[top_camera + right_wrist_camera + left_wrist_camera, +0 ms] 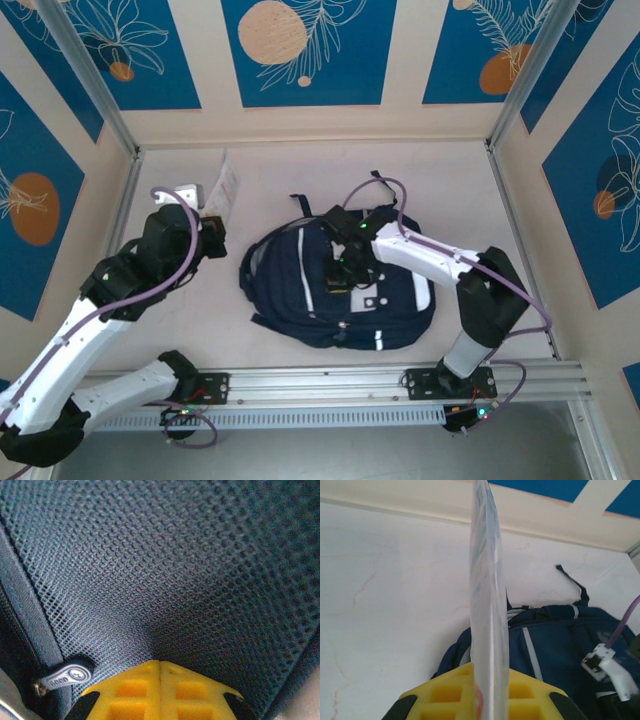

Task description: Pack books, pencil case, and school supplies into a backpack

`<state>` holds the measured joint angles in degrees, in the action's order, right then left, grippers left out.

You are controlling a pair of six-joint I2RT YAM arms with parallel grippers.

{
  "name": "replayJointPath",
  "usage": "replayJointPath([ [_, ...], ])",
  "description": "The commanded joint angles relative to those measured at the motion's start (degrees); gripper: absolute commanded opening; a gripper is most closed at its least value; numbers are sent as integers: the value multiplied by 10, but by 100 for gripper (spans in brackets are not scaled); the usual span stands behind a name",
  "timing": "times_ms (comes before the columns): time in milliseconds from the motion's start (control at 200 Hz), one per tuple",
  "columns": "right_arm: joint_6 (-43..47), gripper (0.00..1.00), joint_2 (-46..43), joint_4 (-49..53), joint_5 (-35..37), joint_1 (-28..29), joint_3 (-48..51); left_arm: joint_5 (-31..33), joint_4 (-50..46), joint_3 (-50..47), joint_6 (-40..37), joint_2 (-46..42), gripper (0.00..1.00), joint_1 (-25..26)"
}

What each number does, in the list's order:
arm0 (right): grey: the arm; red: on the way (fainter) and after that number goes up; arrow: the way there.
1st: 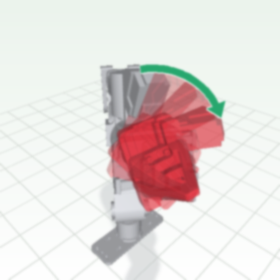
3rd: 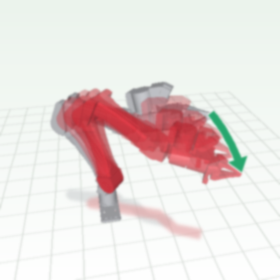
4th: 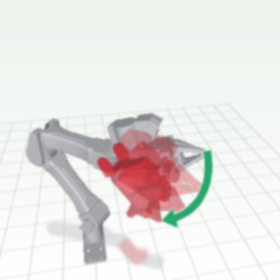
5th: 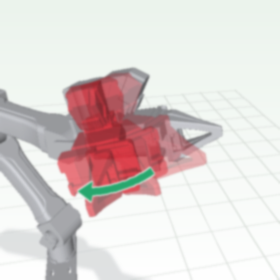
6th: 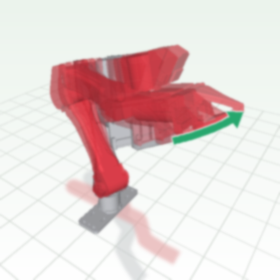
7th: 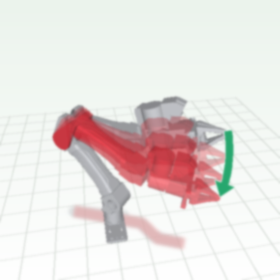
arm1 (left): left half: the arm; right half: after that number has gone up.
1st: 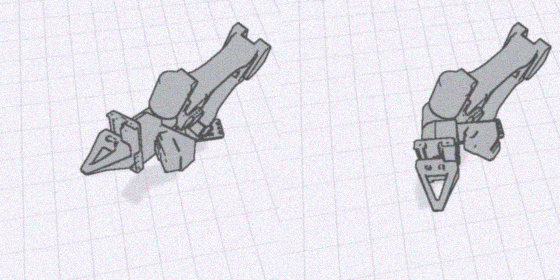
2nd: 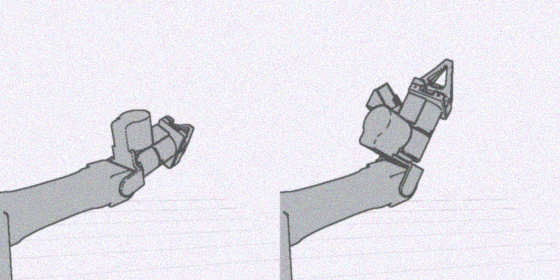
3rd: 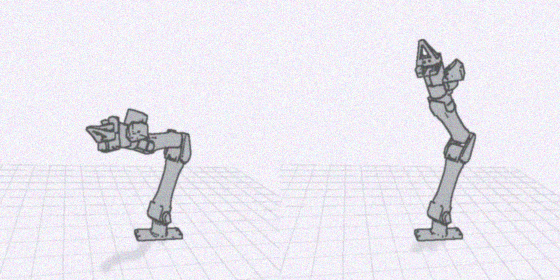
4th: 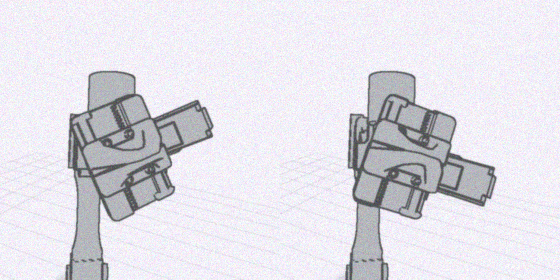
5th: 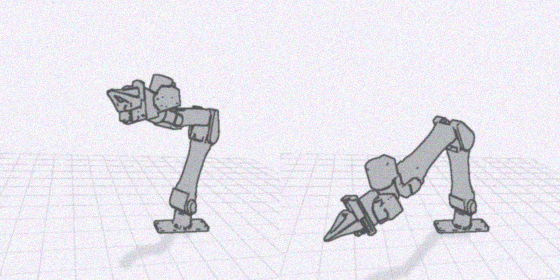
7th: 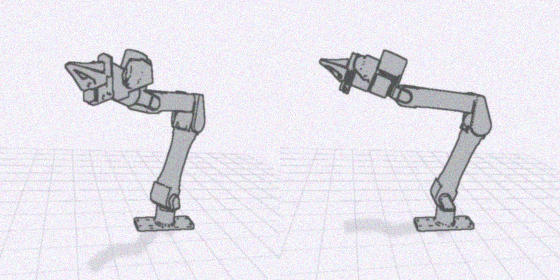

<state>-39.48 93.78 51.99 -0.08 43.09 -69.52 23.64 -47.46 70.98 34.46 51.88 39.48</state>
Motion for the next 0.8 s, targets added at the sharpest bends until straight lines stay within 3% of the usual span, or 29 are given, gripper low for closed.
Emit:
replayJointPath([
  [0,49,0,-13,88,36,-12,4,-40,-3,1,17,14,0,-5],
  [170,78,29,-47,93,-3,-4,-68,-77,-23,3,27,29,0,-5],
  [325,51,54,-44,45,-75,1,-91,-82,-30,6,32,28,0,-5],
  [610,-27,66,41,23,-75,1,-135,-71,-41,-1,29,2,0,-5],
  [795,-24,63,112,21,-88,5,-187,-61,-41,-24,31,-21,0,-5],
])
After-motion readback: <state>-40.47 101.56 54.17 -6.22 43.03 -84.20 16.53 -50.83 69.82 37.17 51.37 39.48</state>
